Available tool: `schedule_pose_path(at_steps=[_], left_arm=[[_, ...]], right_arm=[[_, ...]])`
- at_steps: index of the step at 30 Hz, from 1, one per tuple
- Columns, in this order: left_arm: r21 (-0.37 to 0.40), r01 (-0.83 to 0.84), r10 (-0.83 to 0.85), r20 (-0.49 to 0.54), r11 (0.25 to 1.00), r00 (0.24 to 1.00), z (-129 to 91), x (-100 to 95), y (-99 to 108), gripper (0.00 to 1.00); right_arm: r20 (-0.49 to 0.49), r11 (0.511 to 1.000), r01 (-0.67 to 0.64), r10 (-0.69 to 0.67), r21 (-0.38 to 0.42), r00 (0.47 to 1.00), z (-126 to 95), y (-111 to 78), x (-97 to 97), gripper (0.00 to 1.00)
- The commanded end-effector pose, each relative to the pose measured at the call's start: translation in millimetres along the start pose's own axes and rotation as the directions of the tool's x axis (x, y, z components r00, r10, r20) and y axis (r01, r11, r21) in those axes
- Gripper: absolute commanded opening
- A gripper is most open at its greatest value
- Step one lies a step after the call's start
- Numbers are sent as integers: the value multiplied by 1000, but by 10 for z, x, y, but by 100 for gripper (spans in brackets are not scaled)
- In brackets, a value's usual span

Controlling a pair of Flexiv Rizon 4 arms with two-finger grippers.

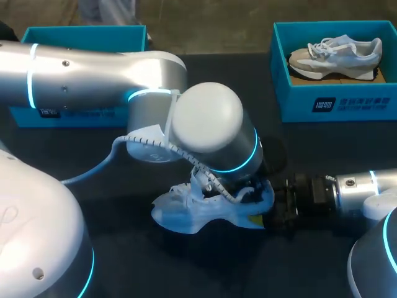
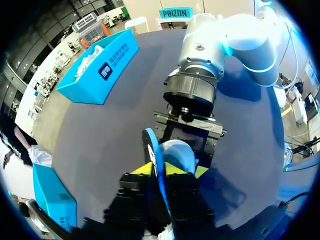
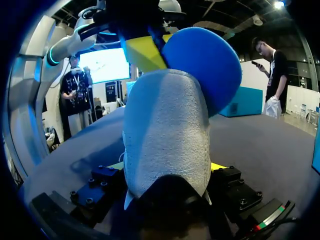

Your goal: Take the shoe out of the shoebox, open the shoe tongue, remove and reinsert the insole, then place the shoe into the shoebox

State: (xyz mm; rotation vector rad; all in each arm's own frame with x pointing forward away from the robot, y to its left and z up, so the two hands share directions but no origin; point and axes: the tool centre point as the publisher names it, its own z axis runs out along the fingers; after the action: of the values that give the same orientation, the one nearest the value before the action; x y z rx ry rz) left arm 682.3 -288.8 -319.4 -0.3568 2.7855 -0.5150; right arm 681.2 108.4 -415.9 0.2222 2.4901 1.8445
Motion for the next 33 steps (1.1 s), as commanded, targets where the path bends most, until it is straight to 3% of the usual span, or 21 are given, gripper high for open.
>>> schedule_pose_path(at_steps=[1,2,3,5,10,15,33], left_arm=[[2,7,-7,18,1000,1000,22,64,28,43],[5,10,-10,25,1000,1000,18,74,48,47],[6,12,-12,30,1000,999,14,82,65,60],[8,14,-14,41,1000,999,10,97,87,61],[8,19,-19,66,1000,998,18,142,168,58],[12,31,-32,102,999,994,32,161,219,48],[15,45,-47,230,999,972,172,131,135,45]], right_arm=[[2,1000,0,0,3,1000,9,5,14,0],[2,1000,0,0,3,1000,9,5,14,0],[2,1000,0,0,3,1000,9,5,14,0],[2,1000,0,0,3,1000,9,5,14,0],[2,1000,0,0,3,1000,9,5,14,0],[2,1000,0,0,3,1000,9,5,14,0],[2,1000,0,0,3,1000,9,5,14,0]])
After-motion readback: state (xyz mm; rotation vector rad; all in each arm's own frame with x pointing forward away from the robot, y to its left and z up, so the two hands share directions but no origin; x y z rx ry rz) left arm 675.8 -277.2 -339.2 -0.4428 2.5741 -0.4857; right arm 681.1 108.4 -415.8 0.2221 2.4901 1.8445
